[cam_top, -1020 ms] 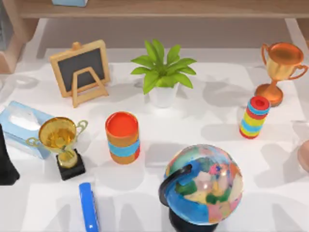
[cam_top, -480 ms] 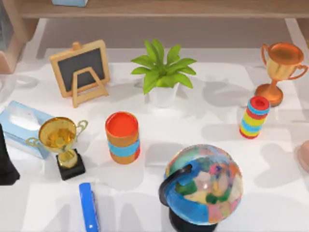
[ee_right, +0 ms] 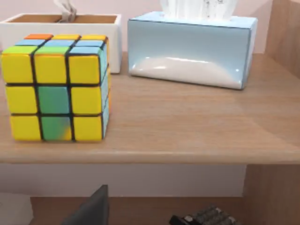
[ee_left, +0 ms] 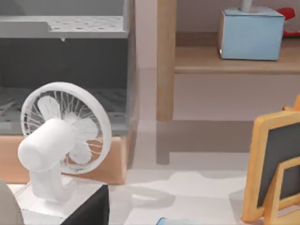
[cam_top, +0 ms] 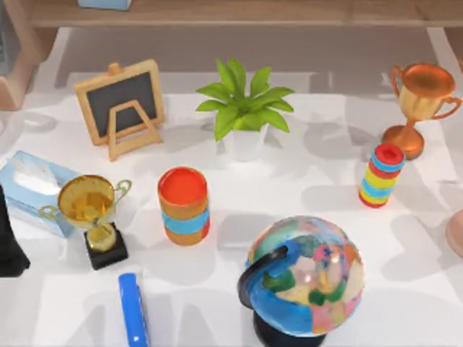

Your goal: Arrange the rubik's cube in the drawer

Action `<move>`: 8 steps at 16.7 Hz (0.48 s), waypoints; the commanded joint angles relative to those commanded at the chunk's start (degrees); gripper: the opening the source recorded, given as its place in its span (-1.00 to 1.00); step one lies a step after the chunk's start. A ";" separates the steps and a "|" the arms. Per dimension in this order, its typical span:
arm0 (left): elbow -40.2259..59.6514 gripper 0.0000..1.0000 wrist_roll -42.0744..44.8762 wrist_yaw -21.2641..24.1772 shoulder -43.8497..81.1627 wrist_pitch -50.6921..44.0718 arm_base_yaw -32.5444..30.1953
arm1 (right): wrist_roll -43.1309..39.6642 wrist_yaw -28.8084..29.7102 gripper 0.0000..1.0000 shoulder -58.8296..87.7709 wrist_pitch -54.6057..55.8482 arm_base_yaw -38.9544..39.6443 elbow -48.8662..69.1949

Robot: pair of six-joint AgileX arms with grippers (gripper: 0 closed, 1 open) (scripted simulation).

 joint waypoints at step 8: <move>0.00 1.00 0.00 0.00 0.00 0.00 0.00 | 0.57 5.64 1.00 21.24 2.05 6.41 19.87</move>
